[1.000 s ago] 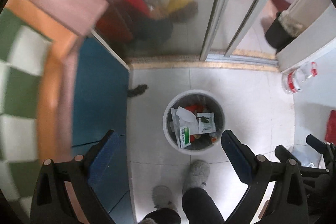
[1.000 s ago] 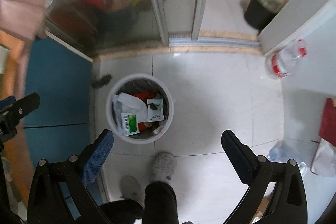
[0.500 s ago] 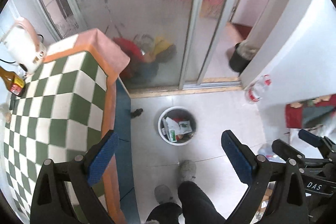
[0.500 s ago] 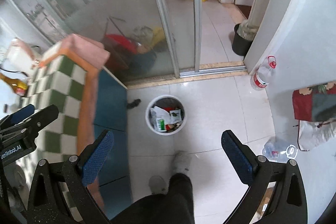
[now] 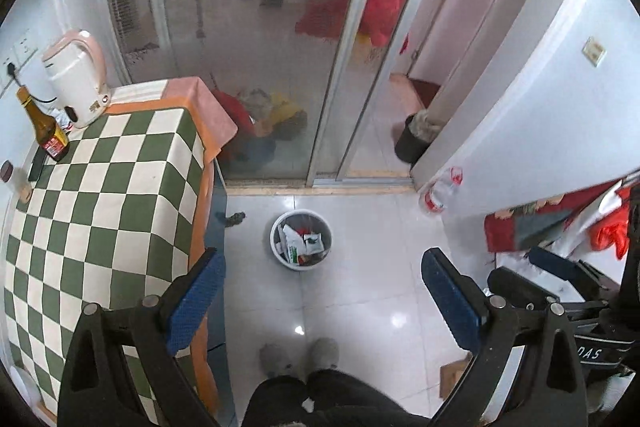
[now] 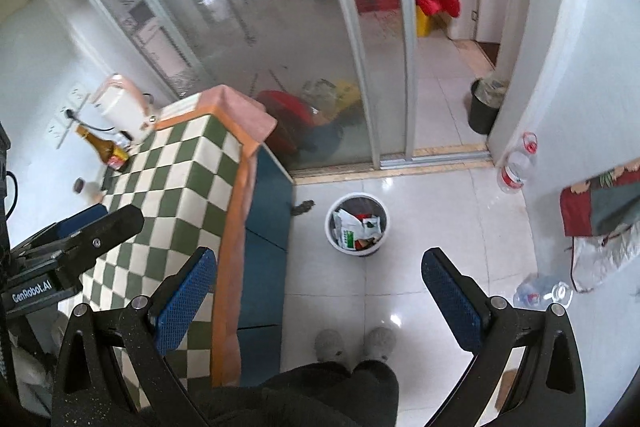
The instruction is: Collect trash
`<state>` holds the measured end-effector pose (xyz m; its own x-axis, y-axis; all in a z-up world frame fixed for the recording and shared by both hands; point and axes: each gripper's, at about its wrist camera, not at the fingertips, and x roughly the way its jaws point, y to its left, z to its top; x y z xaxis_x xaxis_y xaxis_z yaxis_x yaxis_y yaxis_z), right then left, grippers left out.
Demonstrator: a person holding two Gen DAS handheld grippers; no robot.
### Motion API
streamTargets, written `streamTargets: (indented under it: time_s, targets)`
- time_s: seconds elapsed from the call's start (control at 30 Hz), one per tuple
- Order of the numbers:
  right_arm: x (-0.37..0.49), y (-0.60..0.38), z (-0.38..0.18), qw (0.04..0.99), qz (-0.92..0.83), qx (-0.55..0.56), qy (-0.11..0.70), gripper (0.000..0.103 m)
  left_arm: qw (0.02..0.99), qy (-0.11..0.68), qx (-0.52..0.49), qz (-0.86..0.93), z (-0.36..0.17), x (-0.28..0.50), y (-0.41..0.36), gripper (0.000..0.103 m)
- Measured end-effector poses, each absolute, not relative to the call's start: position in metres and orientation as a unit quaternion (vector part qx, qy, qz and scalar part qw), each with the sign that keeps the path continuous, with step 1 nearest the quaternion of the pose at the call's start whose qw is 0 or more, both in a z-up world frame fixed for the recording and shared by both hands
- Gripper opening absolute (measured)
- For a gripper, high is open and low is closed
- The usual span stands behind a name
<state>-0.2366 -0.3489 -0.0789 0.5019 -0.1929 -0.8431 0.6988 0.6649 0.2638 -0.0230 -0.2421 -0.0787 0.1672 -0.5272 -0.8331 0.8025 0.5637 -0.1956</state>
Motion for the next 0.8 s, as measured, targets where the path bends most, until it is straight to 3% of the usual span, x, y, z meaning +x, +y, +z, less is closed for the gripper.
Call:
streamTargets:
  time_s: [0.8]
  targets:
    - [-0.252, -0.361, -0.07, 0.83, -0.234, 0.299, 0.408, 0.103, 0.767, 0.463, 0.115, -0.428, -0.066, -0.045, -0.218, 0.103]
